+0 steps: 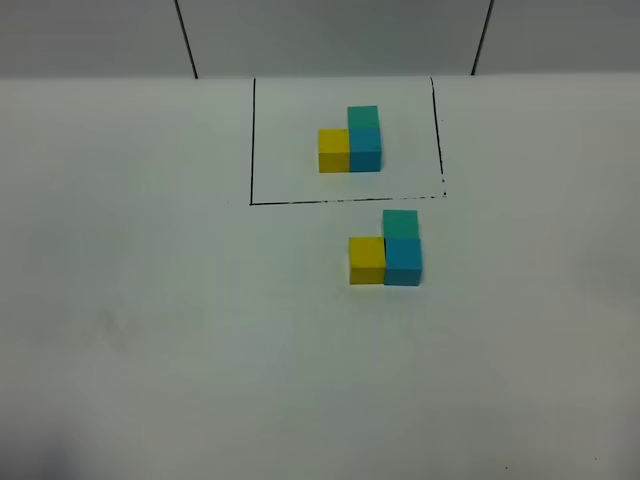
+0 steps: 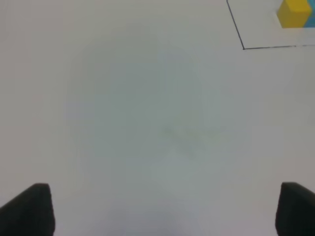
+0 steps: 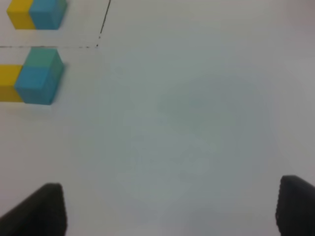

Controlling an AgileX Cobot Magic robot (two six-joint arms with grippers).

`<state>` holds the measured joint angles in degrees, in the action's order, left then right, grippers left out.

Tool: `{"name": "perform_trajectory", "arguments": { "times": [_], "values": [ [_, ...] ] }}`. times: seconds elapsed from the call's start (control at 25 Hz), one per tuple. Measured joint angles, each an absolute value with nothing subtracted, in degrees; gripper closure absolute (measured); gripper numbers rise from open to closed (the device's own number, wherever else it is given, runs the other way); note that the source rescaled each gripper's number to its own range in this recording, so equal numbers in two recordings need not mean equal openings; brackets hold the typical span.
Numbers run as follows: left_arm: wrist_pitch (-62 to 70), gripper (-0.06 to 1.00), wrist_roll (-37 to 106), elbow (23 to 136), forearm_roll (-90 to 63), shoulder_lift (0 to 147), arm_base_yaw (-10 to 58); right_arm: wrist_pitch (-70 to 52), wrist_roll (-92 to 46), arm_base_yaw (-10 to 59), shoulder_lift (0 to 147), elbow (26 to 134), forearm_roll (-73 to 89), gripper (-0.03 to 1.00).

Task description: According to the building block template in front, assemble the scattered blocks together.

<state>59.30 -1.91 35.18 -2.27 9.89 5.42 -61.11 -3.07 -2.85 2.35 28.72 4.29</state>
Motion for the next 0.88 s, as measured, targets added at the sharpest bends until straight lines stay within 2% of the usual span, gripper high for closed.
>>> {"name": "perform_trajectory", "arguments": {
  "times": [0.28,0.6,0.88],
  "values": [
    [59.2,0.03,2.2,30.0,-4.7,0.5,5.4,-61.1,-3.0,-2.9,2.3,28.7,4.3,0.24],
    [60.8,0.10,2.5,29.0,-4.7,-0.3,5.4,-61.1,-3.0,-2.9,2.3,28.7,4.3,0.24],
    [60.8,0.24,2.5,29.0,-4.7,-0.3,5.4,-61.1,-3.0,-2.9,2.3,28.7,4.3,0.24]
  ]
}}
